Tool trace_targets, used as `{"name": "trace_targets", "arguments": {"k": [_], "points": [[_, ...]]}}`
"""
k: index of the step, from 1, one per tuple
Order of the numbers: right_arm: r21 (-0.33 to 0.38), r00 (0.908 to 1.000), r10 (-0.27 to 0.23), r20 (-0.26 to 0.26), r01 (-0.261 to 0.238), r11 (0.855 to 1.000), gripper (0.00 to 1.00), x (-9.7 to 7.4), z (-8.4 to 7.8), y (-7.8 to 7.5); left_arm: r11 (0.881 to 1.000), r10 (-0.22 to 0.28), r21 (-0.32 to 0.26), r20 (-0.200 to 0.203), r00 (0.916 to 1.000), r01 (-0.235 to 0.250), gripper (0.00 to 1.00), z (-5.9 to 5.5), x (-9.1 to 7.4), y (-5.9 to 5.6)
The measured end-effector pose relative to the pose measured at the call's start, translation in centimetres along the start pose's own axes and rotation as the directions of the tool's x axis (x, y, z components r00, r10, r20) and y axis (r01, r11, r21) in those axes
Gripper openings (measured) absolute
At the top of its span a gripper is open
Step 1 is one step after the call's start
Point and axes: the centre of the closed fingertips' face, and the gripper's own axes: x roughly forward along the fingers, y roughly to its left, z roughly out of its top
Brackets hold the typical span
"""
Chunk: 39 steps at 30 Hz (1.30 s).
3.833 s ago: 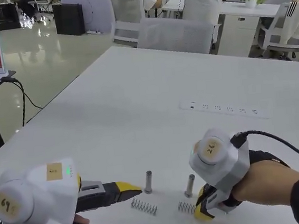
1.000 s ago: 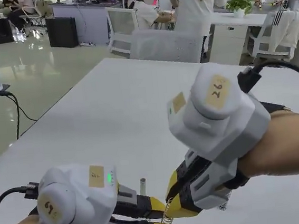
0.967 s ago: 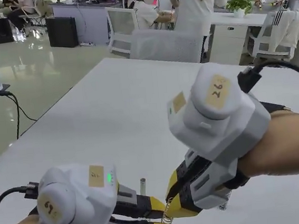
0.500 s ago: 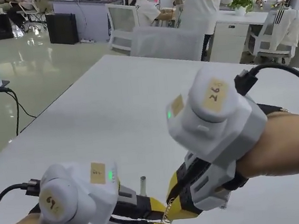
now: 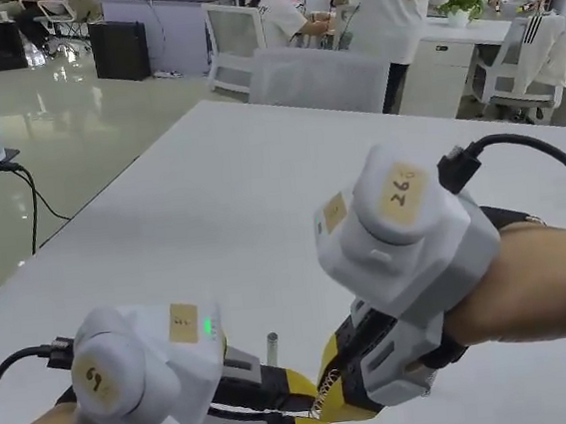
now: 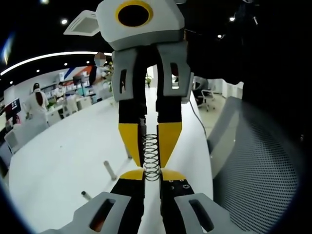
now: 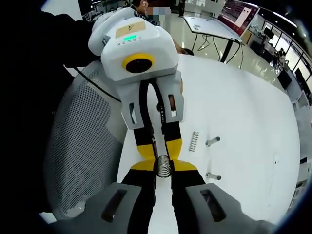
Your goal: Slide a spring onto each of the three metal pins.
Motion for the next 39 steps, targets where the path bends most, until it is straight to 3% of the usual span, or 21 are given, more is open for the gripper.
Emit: {"name": "trace_targets", "arguments": {"k": [8,23,30,39], "points": [[0.018,0.9995,-0.015,-0.026,0.015,1.0,0.08,-0.5,-0.9,-0.9,0.999,0.024,-0.023,-0.018,0.9995,-0.025,0.1,-0.7,-0.4,0.7],[0.088,0.9927,-0.08,-0.09,0.088,0.992,0.08,-2.2,-4.5,-3.7,0.991,0.108,-0.083,-0.009,0.9941,-0.108,0.22,-2.0,-2.8,2.7],[0.103,0.988,-0.11,-0.109,0.121,0.987,0.08,-2.5,-5.2,-5.3,0.981,0.149,-0.124,0.003,0.9889,-0.147,0.27,-2.6,-4.1,3.0],[0.104,0.9823,-0.134,-0.131,0.148,0.984,0.08,-2.1,-5.7,-7.2,0.96,0.22,-0.181,0.018,0.9754,-0.213,0.36,-3.3,-5.5,3.5]]}}
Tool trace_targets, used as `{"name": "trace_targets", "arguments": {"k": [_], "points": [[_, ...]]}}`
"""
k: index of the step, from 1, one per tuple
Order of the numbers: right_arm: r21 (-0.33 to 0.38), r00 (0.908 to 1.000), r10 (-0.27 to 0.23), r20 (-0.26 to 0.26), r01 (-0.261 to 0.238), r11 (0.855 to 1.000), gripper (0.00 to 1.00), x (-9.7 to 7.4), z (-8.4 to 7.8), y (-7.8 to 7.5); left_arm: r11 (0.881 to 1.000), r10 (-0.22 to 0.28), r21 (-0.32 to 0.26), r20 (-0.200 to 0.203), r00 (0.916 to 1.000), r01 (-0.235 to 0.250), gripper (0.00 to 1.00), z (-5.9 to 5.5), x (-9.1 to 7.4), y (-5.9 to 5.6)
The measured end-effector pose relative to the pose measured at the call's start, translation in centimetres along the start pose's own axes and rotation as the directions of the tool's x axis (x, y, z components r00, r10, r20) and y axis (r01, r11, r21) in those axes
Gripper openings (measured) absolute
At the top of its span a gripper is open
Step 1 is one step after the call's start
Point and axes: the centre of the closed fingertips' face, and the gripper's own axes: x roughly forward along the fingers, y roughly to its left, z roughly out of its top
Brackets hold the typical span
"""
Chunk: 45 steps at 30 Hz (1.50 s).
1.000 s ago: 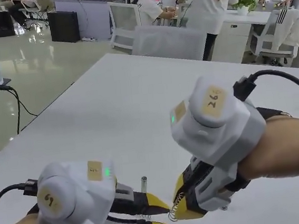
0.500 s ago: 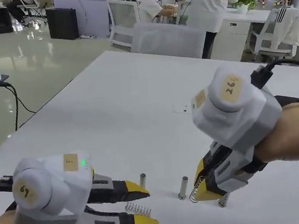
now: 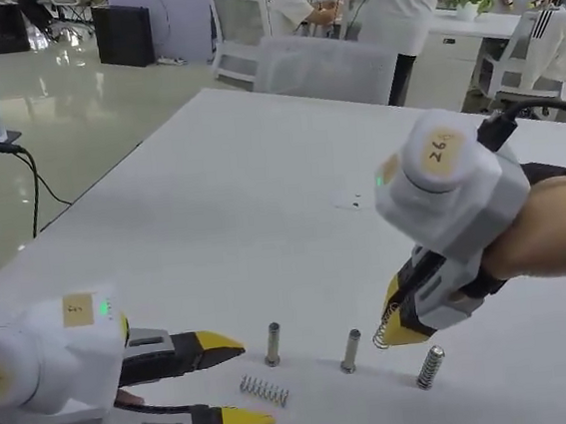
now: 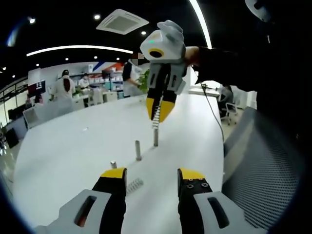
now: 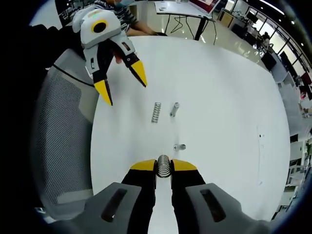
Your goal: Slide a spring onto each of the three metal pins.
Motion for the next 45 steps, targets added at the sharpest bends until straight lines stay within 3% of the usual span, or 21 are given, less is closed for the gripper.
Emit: {"name": "trace_targets", "arguments": {"k": [7,15,45], "points": [[-0.018,0.999,-0.042,-0.014,0.041,0.999,0.08,1.3,0.6,-1.9,0.999,0.023,-0.031,0.017,0.9996,-0.022,0.41,0.0,-0.2,-0.2],[-0.016,0.9986,-0.044,-0.028,0.044,0.999,0.08,2.8,0.7,-3.1,0.999,0.022,-0.04,0.01,0.9997,-0.021,0.45,-0.1,0.0,-0.4],[0.009,0.9946,0.026,-0.101,-0.025,1.0,0.08,7.1,-0.7,-3.4,0.999,0.014,-0.041,-0.006,0.9999,-0.014,0.43,-0.7,0.3,-0.6]]}}
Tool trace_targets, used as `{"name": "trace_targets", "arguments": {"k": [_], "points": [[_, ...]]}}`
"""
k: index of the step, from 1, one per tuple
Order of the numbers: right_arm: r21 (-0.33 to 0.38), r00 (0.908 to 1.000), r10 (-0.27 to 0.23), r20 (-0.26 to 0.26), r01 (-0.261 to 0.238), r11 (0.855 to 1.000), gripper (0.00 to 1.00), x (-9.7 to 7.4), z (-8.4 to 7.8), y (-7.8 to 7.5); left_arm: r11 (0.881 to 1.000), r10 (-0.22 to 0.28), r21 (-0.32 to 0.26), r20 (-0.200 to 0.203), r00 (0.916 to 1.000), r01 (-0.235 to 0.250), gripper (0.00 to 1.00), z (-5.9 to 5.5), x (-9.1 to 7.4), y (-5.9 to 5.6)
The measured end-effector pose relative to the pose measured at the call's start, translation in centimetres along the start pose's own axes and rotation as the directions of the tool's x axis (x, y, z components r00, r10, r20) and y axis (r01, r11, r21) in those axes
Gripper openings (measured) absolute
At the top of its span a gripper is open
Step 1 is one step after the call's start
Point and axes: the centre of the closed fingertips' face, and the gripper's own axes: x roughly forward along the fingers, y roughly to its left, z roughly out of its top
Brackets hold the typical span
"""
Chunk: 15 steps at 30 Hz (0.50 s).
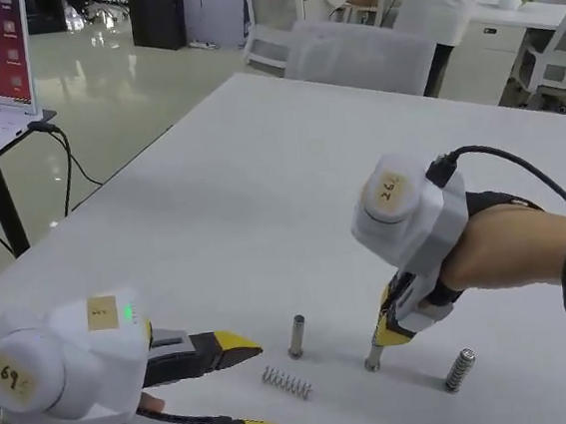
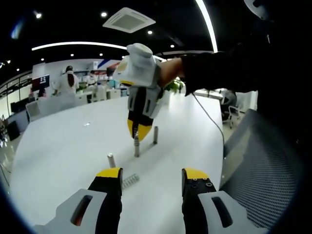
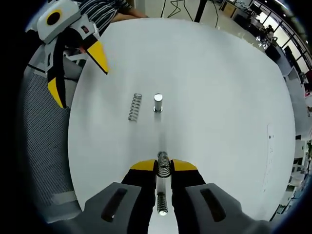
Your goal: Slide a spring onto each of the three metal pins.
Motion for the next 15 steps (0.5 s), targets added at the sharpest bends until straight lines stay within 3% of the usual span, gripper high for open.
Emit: {"name": "trace_targets", "arguments": {"k": [15], "points": [[0.012,0.9994,0.016,-0.032,-0.015,1.0,0.08,2.4,-0.7,0.4,1.0,-0.001,-0.006,-0.004,1.0,0.001,0.42,-0.2,0.1,0.0]]}}
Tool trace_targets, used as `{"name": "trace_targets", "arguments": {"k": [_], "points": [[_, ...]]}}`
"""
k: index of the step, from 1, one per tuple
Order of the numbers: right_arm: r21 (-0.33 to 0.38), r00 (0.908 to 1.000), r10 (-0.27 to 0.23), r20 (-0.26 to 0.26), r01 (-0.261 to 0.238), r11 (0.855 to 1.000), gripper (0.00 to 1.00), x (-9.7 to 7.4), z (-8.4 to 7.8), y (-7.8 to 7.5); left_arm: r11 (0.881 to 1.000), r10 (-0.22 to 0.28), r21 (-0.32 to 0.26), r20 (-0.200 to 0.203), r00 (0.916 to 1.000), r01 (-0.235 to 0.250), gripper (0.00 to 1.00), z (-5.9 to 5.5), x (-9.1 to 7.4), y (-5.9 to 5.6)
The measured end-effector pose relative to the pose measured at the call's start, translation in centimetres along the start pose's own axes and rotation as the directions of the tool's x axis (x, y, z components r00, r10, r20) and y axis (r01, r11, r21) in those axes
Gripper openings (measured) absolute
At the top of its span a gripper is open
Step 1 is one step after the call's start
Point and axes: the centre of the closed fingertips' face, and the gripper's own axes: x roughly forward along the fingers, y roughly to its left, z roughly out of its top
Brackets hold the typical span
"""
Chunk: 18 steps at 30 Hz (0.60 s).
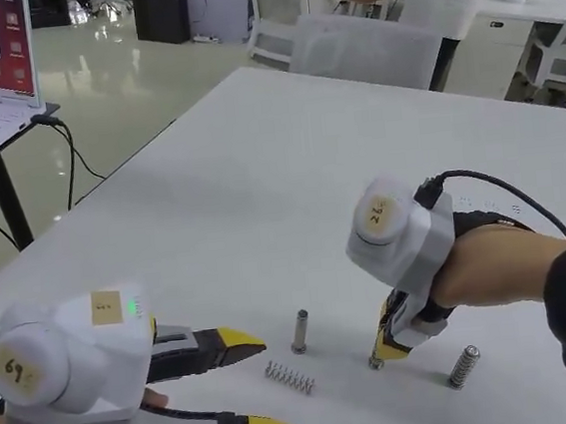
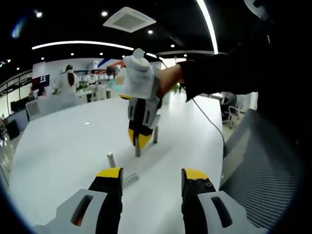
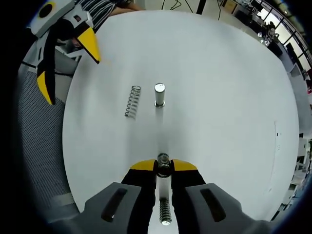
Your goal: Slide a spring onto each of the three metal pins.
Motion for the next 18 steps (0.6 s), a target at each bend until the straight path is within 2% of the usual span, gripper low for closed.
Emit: {"name": "trace_targets", "arguments": {"k": [8,14,18], "points": [[0.028,1.0,-0.006,0.005,0.006,1.0,0.09,0.66,-0.14,-0.24,1.0,0.001,-0.001,0.001,1.0,-0.001,0.42,0.03,0.03,0.02],[0.014,1.0,-0.01,0.002,0.009,1.0,0.09,0.68,-0.18,-0.22,1.0,0.001,0.001,-0.001,1.0,-0.001,0.41,0.03,0.03,0.03],[0.008,0.9998,-0.015,0.013,0.015,1.0,0.14,0.41,0.06,-0.18,1.0,0.001,0.001,-0.002,1.0,-0.001,0.41,-0.01,0.01,0.05]]}}
